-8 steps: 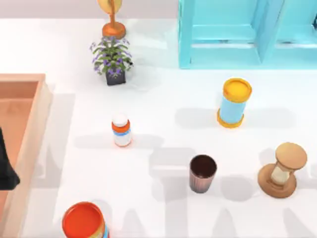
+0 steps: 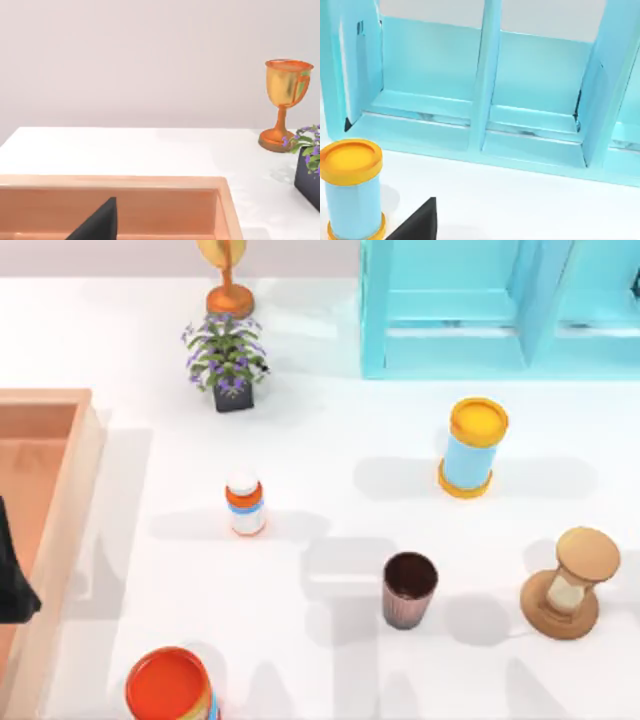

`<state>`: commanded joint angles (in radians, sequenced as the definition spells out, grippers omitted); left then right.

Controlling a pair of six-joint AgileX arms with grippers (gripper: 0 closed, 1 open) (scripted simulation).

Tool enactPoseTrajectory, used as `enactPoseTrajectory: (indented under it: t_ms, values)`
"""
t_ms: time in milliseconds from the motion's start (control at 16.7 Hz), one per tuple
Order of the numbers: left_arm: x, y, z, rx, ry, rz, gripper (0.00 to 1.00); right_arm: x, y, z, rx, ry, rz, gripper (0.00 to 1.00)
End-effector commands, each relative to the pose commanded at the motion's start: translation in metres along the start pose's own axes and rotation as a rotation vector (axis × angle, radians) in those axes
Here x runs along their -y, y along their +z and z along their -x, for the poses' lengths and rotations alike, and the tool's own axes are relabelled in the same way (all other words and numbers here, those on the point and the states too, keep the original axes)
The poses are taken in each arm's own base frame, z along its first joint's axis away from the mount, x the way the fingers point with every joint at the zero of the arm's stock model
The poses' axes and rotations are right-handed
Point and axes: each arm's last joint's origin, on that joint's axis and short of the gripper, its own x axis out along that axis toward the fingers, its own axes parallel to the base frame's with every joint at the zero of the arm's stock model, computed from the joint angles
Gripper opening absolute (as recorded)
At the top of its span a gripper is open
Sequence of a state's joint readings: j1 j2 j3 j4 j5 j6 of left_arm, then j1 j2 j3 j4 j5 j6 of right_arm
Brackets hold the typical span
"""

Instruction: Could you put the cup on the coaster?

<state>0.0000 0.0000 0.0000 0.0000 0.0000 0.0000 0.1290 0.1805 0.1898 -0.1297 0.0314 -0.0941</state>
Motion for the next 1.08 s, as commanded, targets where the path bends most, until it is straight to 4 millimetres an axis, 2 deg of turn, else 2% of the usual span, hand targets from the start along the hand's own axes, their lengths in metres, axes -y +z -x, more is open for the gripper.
enactPoseTrajectory:
  t_ms: [180,420,600,780,1080]
  values:
    - [0.0,0.0,0.0,0.0,0.0,0.0,1.0,-0.013,0.026,-0.01,-0.183,0.139,0.117,1.0]
    - [0.0,0.0,0.0,0.0,0.0,0.0,1.0,-0.045,0.05,-0.043,-0.548,0.412,0.339,1.0]
    - [0.0,0.0,0.0,0.0,0.0,0.0,1.0,-0.082,0.058,-0.074,-0.832,0.634,0.53,1.0]
    - [0.0,0.0,0.0,0.0,0.0,0.0,1.0,-0.125,0.065,-0.105,-1.04,0.821,0.712,1.0]
    - [0.0,0.0,0.0,0.0,0.0,0.0,1.0,-0.189,0.082,-0.144,-1.141,1.011,0.951,1.0]
